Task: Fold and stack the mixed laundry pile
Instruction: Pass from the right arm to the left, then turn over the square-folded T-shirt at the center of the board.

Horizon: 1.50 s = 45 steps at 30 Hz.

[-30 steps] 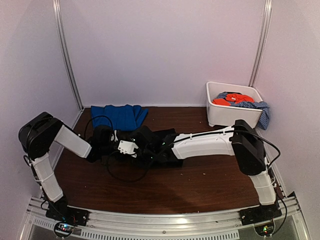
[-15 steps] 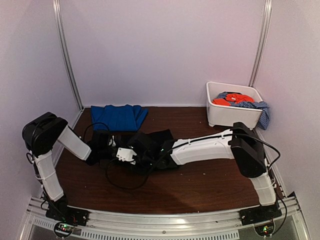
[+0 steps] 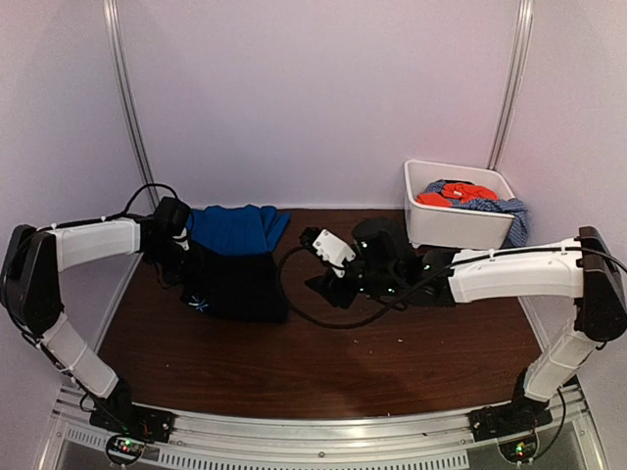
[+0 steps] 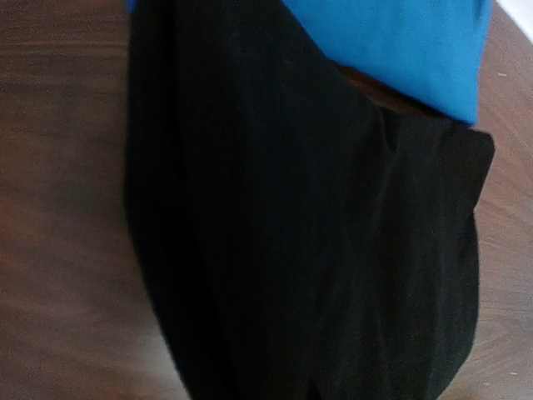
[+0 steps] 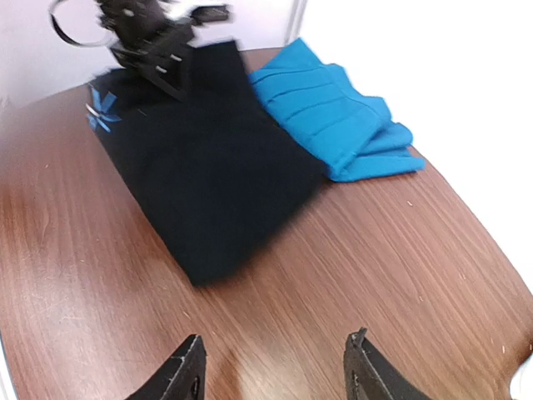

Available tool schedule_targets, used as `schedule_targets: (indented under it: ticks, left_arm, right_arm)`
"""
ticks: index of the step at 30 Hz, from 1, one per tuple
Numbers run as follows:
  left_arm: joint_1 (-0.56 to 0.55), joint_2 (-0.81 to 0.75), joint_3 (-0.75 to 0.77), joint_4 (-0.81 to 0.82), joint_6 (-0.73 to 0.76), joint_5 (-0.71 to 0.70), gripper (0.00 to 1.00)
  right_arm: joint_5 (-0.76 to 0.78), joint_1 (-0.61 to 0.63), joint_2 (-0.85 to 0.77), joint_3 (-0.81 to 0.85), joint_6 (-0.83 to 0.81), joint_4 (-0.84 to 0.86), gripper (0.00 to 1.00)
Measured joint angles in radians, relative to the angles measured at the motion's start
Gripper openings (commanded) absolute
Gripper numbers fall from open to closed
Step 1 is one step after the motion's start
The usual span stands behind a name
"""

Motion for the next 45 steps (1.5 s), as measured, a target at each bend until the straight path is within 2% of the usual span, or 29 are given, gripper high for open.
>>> schedule_targets:
  ticks: [3,6,10,13,15,19,23,26,29,32,35,37,40,42,45]
  left_arm:
    - [0.035,-0.045,0.11,-0.258,0.076,-0.186,0.0]
    - [0.042,-0.076,0.316,-0.532,0.123,-0.368,0.0]
    - [0.028,-0.073,0.619,-0.722,0.168,-0.487,0.0]
    - [-0.042,0.01,0.822,-0.856,0.185,-0.576,0.0]
    - [-0.108,0.104,0.897,-0.917,0.187,-0.614,0.0]
    - [-0.244,0.358,0.916,-0.934,0.169,-0.618,0.0]
    - [-0.383,0.604,0.909,-0.862,0.143,-0.528,0.0]
    - [-0.492,0.745,0.966,-0.8,0.116,-0.42,0.0]
    - [-0.572,0.815,1.048,-0.751,0.09,-0.34,0.1]
    - [-0.615,0.825,1.094,-0.676,0.062,-0.247,0.31]
    - [-0.625,0.825,1.122,-0.582,0.043,-0.138,0.66]
    - [-0.62,0.825,1.126,-0.519,0.043,-0.058,0.8]
    - [-0.614,0.822,1.128,-0.459,0.059,0.016,0.89]
    - [-0.61,0.8,1.107,-0.404,0.08,0.053,0.92]
    - [-0.592,0.672,0.943,-0.283,0.104,0.105,0.91]
  right_arm:
    - [-0.009,-0.043,-0.1,-0.11,0.039,0.037,0.56]
    - [-0.027,-0.07,-0.179,-0.204,0.074,0.072,0.56]
    - [-0.058,-0.1,-0.266,-0.296,0.112,0.108,0.55]
    - [-0.073,-0.123,-0.316,-0.338,0.129,0.119,0.54]
    - [-0.082,-0.142,-0.354,-0.365,0.138,0.122,0.54]
    - [-0.088,-0.175,-0.438,-0.41,0.166,0.118,0.54]
    - [-0.086,-0.204,-0.524,-0.443,0.195,0.099,0.53]
    - [-0.079,-0.224,-0.574,-0.459,0.226,0.082,0.54]
    - [-0.068,-0.238,-0.617,-0.478,0.264,0.063,0.57]
    - [-0.051,-0.254,-0.651,-0.494,0.296,0.028,0.59]
    - [-0.036,-0.279,-0.661,-0.494,0.324,-0.009,0.63]
    - [-0.027,-0.298,-0.665,-0.494,0.344,-0.036,0.64]
    - [-0.018,-0.334,-0.665,-0.493,0.37,-0.076,0.65]
    - [-0.014,-0.355,-0.663,-0.491,0.381,-0.092,0.63]
    - [-0.028,-0.372,-0.617,-0.466,0.406,-0.093,0.6]
